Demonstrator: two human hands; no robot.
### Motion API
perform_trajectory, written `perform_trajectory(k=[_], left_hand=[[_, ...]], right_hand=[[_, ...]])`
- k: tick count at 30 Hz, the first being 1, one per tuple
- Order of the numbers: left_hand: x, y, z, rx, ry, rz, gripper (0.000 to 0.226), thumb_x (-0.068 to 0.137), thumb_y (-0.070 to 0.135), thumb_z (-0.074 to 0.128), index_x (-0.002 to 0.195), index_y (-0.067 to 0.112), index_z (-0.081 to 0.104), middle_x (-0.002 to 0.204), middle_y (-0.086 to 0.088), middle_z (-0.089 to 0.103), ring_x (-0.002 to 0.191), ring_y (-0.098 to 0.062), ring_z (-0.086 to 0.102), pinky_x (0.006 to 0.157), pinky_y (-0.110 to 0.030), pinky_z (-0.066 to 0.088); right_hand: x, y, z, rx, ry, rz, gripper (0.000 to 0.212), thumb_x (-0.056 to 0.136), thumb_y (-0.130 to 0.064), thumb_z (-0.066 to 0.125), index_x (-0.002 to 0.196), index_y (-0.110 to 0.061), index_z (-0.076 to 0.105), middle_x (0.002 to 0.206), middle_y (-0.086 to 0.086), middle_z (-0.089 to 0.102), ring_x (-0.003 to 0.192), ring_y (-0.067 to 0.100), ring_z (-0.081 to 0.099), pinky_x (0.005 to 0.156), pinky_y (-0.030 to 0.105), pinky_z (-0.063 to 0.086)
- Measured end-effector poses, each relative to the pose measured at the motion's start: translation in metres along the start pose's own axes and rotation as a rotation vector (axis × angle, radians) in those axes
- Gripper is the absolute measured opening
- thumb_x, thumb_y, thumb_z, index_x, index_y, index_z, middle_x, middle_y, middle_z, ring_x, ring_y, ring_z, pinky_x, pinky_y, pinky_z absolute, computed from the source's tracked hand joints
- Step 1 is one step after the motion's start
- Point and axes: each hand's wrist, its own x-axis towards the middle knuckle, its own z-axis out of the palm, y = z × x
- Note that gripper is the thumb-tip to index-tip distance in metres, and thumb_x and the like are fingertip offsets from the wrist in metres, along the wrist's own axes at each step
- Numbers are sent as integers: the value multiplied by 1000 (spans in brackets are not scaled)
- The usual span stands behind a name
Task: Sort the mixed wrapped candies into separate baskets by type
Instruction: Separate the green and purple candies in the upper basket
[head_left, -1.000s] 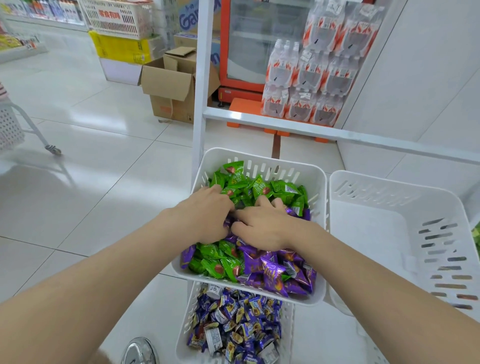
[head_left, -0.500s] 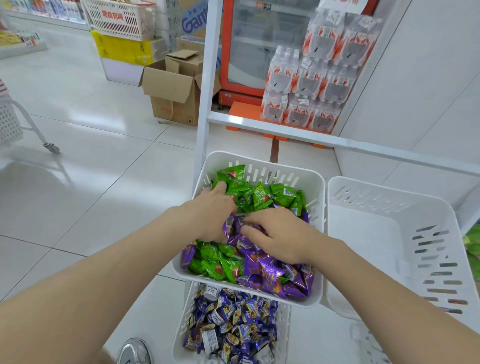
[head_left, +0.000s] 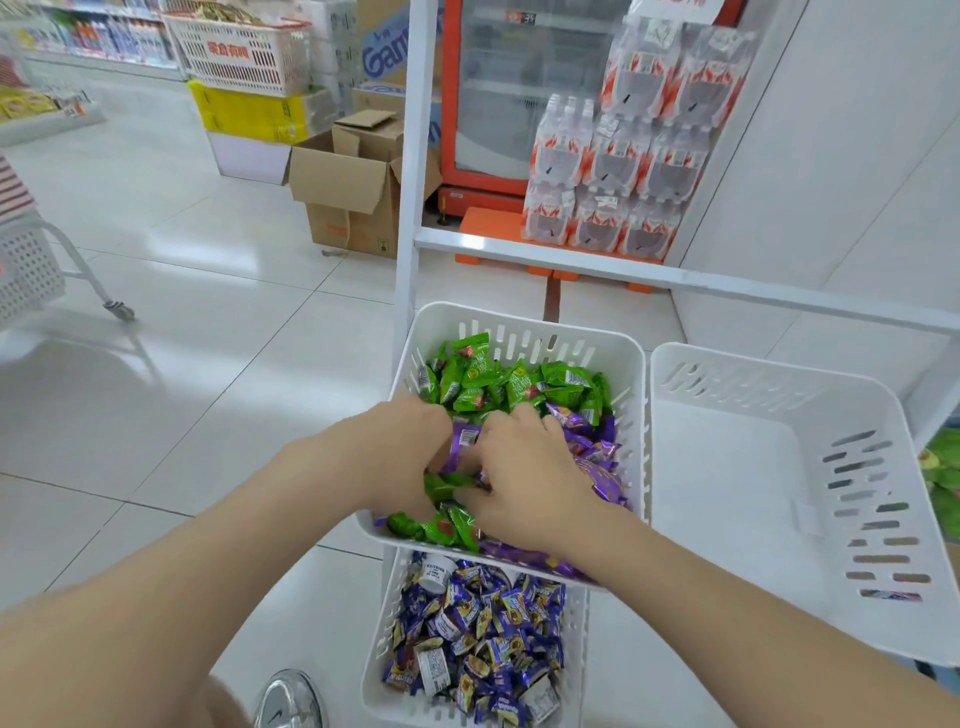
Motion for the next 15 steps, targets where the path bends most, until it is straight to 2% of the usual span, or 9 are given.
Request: perform_trajectory(k=[2, 3, 5, 7, 9, 11, 13, 15], left_hand=[[1, 4, 7, 63, -32, 3, 42, 70, 35, 84, 96, 13, 59, 95, -3, 59, 91, -23, 57, 70, -36, 54], [3, 4, 10, 72, -38, 15, 41, 69, 32, 85, 93, 17, 55, 92, -2, 56, 92, -23, 60, 73, -38, 56], [6, 3, 10, 24, -68, 24, 36, 68, 26, 89, 87, 23, 60, 85, 1, 58, 92, -26, 68, 77, -42, 60], [7, 0, 6, -86, -76, 16, 32, 70, 29, 91, 94, 21, 71, 87, 2, 68, 90, -23, 70, 80, -41, 60], [5, -1, 0, -154, -26, 34, 33, 77, 32, 86, 105, 21, 71, 91, 6, 71, 90, -17, 65, 81, -36, 57], [5, 0, -4, -170, 78, 53, 26, 83, 22, 75, 108, 24, 68, 85, 14, 64, 98, -16, 62, 83, -33, 54], [5, 6, -3, -239, 147, 76, 29, 81, 23, 66, 109, 27, 62, 89, 14, 64, 99, -16, 61, 87, -36, 53], [8, 14, -1, -317, 156, 121, 39, 82, 37, 70, 118, 31, 57, 100, 14, 63, 94, -11, 59, 89, -34, 51]], right_hand=[[0, 3, -5, 260, 48, 159, 41, 89, -40, 66, 55, -19, 54, 59, -7, 43, 82, 26, 43, 82, 39, 42], [1, 8, -10, 402, 83, 234, 45, 91, -40, 67, 55, -16, 54, 52, -7, 40, 73, 23, 45, 75, 35, 44], [4, 21, -21, 554, 140, 336, 44, 95, -40, 67, 63, -11, 57, 52, -4, 38, 55, 15, 41, 59, 30, 41], [8, 37, -30, 548, 159, 354, 40, 98, -38, 65, 67, -14, 56, 54, -2, 38, 50, 11, 37, 53, 27, 30], [13, 52, -29, 461, 208, 336, 33, 100, -32, 64, 72, -15, 59, 60, -1, 47, 55, 10, 42, 61, 29, 31], [17, 65, -23, 419, 344, 323, 13, 100, -25, 65, 94, -14, 69, 83, 3, 68, 73, 13, 59, 74, 30, 43], [23, 78, -19, 344, 453, 251, 17, 98, -22, 66, 114, -16, 68, 101, 4, 73, 88, 22, 67, 81, 37, 53], [28, 92, -14, 88, 443, 181, 18, 97, -23, 66, 115, -21, 68, 104, 1, 71, 92, 26, 66, 78, 40, 54]])
